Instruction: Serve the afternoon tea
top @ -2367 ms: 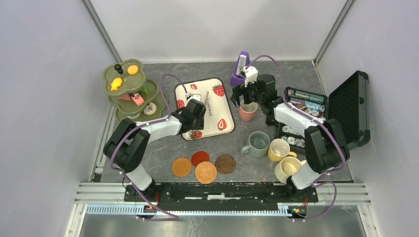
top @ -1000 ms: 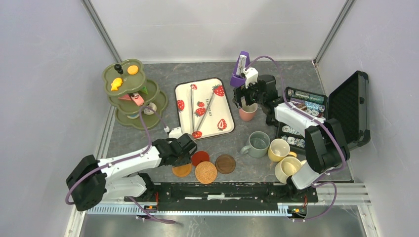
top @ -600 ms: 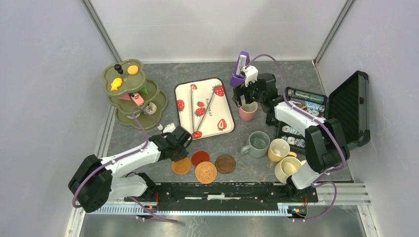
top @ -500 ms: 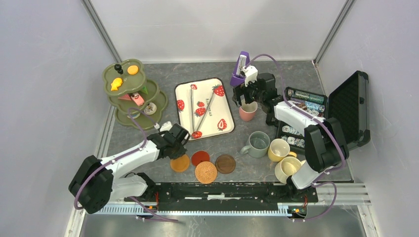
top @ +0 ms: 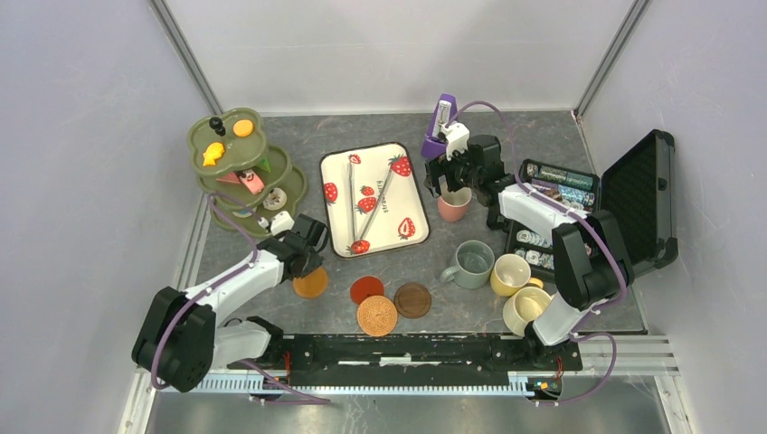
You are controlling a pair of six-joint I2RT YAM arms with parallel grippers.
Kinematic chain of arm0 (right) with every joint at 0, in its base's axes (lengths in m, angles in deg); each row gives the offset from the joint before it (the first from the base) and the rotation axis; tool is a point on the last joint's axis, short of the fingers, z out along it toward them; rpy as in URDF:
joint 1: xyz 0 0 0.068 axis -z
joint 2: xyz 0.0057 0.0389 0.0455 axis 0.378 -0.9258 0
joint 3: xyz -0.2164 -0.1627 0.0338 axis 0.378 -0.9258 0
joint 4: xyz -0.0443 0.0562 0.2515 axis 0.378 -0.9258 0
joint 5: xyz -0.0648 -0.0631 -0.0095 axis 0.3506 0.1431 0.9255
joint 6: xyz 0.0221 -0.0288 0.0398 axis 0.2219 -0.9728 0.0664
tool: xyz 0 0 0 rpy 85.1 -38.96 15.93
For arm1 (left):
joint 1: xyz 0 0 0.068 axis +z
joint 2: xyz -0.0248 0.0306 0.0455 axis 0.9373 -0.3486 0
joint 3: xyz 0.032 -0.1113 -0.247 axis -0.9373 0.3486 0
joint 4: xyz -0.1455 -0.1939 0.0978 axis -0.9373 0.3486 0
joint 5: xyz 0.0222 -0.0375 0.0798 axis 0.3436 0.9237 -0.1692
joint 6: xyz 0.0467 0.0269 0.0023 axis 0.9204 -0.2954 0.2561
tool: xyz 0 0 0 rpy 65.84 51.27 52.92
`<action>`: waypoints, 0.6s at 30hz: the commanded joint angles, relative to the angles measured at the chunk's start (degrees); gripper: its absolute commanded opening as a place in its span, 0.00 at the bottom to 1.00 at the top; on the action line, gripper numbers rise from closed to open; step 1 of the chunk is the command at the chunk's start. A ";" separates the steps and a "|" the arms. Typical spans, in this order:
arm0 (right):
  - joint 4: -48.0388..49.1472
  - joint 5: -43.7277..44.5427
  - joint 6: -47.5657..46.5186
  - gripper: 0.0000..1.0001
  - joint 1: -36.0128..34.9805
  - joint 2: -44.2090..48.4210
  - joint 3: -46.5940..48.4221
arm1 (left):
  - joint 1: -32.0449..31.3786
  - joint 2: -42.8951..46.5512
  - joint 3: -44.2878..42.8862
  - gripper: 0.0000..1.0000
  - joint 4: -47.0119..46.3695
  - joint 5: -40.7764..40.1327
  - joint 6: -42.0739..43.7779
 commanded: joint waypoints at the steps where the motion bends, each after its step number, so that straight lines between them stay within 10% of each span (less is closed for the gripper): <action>1: 0.95 -0.08 0.00 0.98 0.22 -0.41 2.91 | 2.37 -2.99 -0.79 0.28 -5.47 -3.82 4.95; 18: 1.66 -1.51 0.57 0.98 0.23 -2.13 3.68 | 8.82 -16.68 -12.90 0.24 -11.20 -1.40 15.45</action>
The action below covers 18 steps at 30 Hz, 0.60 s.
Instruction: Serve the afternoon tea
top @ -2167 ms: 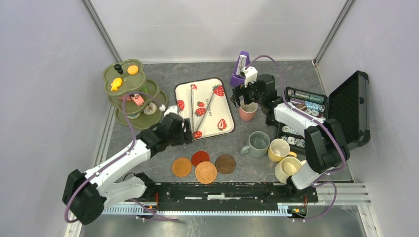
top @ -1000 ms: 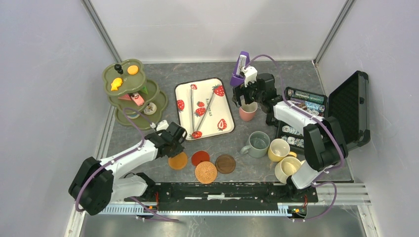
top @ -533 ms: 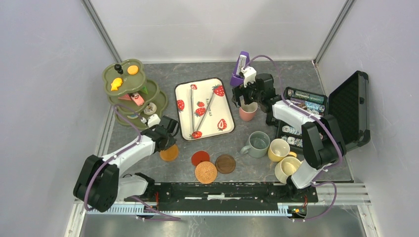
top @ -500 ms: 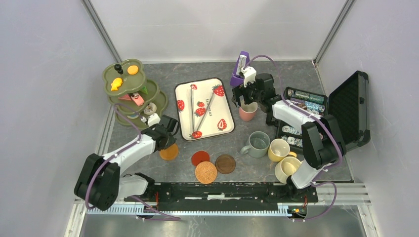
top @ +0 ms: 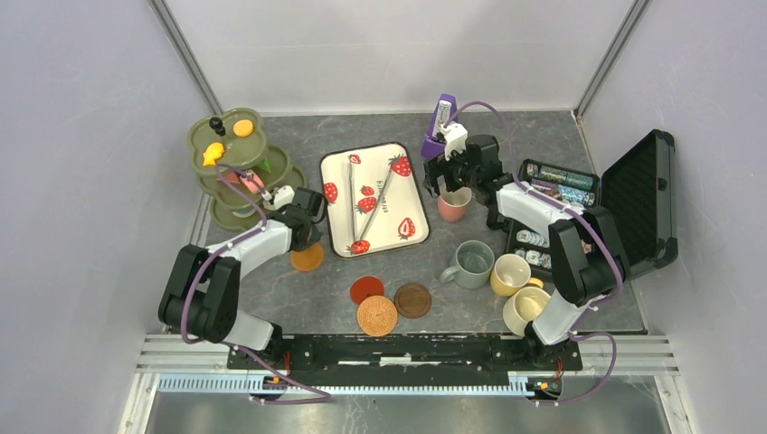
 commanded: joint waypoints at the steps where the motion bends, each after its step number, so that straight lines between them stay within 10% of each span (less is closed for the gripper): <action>1: 1.50 -0.98 0.35 0.98 0.23 -0.76 3.00 | 1.61 -2.58 -4.53 0.24 -1.72 -0.85 6.45; 18: 1.77 -1.61 1.17 0.98 0.15 -0.69 3.52 | 2.26 -2.76 -9.17 0.21 -0.53 6.68 12.41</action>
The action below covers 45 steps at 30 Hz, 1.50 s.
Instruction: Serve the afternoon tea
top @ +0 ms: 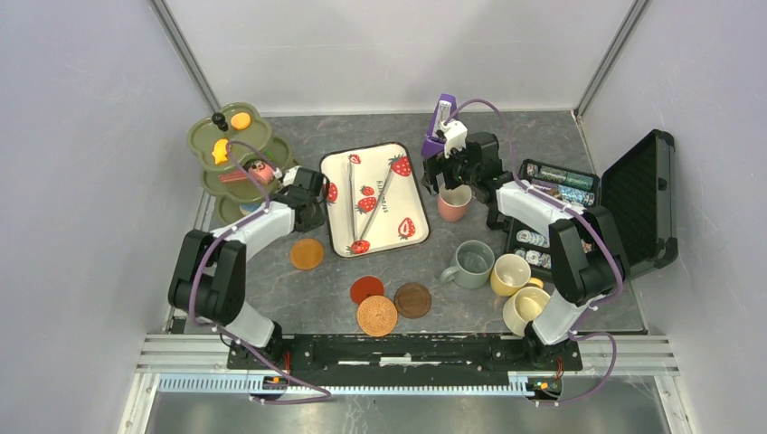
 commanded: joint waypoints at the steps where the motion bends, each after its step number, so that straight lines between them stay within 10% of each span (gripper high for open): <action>1: 1.72 -0.55 0.63 0.98 0.14 -0.11 2.32 | 0.38 6.32 3.51 0.22 -0.97 2.13 0.98; 11: 1.90 -1.05 0.64 0.98 0.05 0.71 1.97 | 0.36 19.42 12.81 0.48 0.96 3.45 -3.01; 17: 1.73 -0.44 0.48 0.98 0.14 2.40 1.18 | 0.33 17.09 15.24 0.23 -2.96 3.27 -5.36; 28: 1.56 -0.13 0.14 0.98 0.12 2.65 0.98 | 0.40 6.22 15.56 0.09 -12.43 1.47 -8.14; 45: 1.10 1.78 0.64 0.98 -0.37 1.04 2.02 | 0.38 9.62 14.47 0.19 -10.92 -1.57 -5.33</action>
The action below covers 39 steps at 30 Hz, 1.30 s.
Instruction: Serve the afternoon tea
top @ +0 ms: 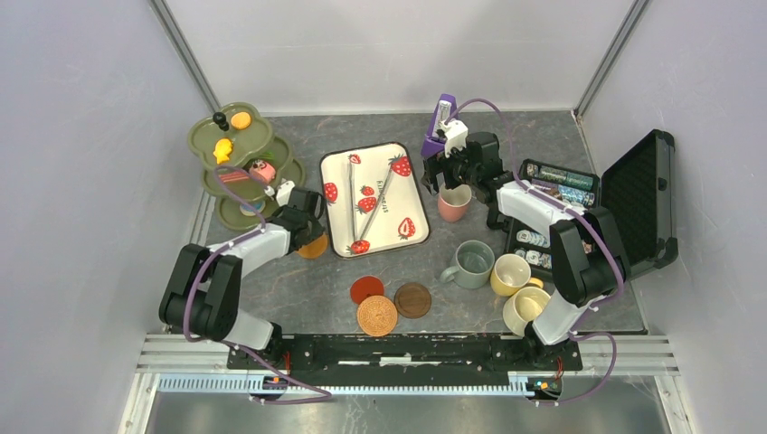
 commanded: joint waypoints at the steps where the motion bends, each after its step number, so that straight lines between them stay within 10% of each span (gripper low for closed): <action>1: 0.63 2.08 0.21 0.98 -0.52 0.83 2.26 | 0.38 5.24 1.45 0.23 3.22 -2.14 0.91; 13: -16.41 14.88 -0.54 0.98 -10.12 6.98 6.57 | 0.35 25.48 3.40 0.66 0.92 20.51 5.41; 23: -25.30 24.06 6.75 0.98 -13.02 32.79 -12.95 | -1.63 33.41 10.77 0.80 -15.73 50.65 -4.30; 30: -31.73 40.07 18.80 0.98 -12.80 33.06 -15.04 | -15.55 38.07 14.39 0.84 -18.73 47.97 -5.79; 39: -29.41 34.65 27.77 0.93 -7.80 23.90 -9.14 | -20.45 42.26 8.21 0.94 -0.76 44.53 3.42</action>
